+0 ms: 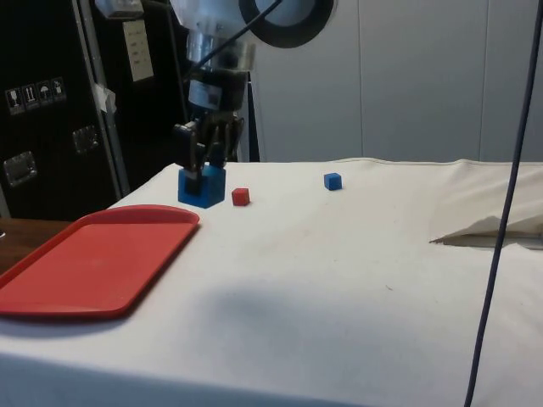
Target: Pick up the largest block and place it onto the tray.
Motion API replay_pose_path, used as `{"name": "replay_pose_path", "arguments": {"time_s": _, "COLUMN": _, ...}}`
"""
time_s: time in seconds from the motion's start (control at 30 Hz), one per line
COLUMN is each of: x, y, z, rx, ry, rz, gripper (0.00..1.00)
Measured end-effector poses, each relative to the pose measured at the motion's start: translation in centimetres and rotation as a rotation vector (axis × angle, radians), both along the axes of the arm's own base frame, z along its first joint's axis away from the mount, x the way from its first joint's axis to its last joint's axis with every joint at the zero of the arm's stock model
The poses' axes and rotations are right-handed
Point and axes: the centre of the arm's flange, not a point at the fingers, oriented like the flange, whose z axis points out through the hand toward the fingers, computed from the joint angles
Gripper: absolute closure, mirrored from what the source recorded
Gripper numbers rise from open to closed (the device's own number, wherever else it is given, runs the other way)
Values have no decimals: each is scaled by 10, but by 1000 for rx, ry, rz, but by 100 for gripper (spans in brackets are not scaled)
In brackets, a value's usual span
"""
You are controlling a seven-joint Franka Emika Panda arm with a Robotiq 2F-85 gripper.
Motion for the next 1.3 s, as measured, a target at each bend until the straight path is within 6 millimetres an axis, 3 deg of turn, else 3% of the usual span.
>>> {"name": "replay_pose_path", "arguments": {"time_s": 0.8, "x": 81, "y": -18, "z": 13, "rx": -49, "ry": -38, "rz": -23, "gripper": 100}}
{"name": "replay_pose_path", "arguments": {"time_s": 1.03, "x": 102, "y": -18, "z": 3, "rx": -67, "ry": -43, "rz": -27, "gripper": 100}}
{"name": "replay_pose_path", "arguments": {"time_s": 1.3, "x": 130, "y": -15, "z": -26, "rx": -94, "ry": -44, "rz": -29, "gripper": 100}}
